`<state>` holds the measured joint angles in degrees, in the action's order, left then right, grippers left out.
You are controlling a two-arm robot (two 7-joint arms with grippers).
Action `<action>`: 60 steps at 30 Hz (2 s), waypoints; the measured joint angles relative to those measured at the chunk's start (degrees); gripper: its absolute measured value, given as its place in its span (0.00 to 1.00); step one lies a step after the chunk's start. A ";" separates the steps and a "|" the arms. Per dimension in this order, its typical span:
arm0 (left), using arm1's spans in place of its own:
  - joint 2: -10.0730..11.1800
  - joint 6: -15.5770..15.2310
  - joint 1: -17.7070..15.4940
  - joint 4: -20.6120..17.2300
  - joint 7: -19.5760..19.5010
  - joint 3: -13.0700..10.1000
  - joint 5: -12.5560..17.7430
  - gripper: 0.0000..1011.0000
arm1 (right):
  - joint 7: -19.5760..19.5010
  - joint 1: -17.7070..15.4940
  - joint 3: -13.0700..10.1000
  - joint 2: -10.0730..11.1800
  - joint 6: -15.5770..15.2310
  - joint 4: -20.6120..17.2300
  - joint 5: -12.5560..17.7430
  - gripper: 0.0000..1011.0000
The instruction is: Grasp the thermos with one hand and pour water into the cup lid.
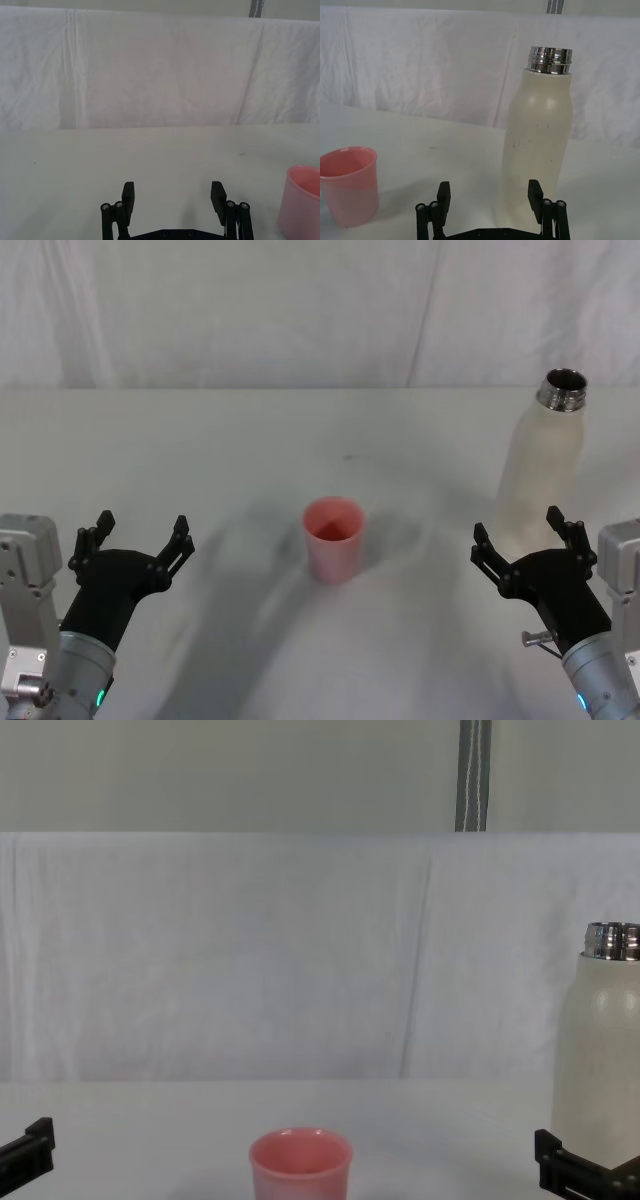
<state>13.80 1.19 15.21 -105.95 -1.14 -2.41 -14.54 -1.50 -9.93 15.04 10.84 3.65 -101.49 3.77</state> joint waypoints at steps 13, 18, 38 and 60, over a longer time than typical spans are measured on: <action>0.00 0.00 0.00 0.00 0.00 0.00 0.00 0.99 | 0.00 0.00 0.00 0.00 0.00 0.00 0.00 0.99; 0.00 0.00 0.00 0.00 0.00 0.00 0.00 0.99 | 0.00 0.00 0.00 0.00 0.00 0.00 0.00 0.99; 0.00 0.00 0.00 0.00 0.00 0.00 0.00 0.99 | -0.16 1.08 -2.45 -2.44 0.82 1.66 -0.41 0.99; 0.00 0.00 0.00 0.00 0.00 0.00 0.00 0.99 | 2.73 3.82 -6.80 -6.04 1.40 5.00 -0.39 0.99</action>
<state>13.81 1.19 15.21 -105.95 -1.14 -2.41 -14.55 1.23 -6.11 8.24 4.80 5.04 -96.49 3.38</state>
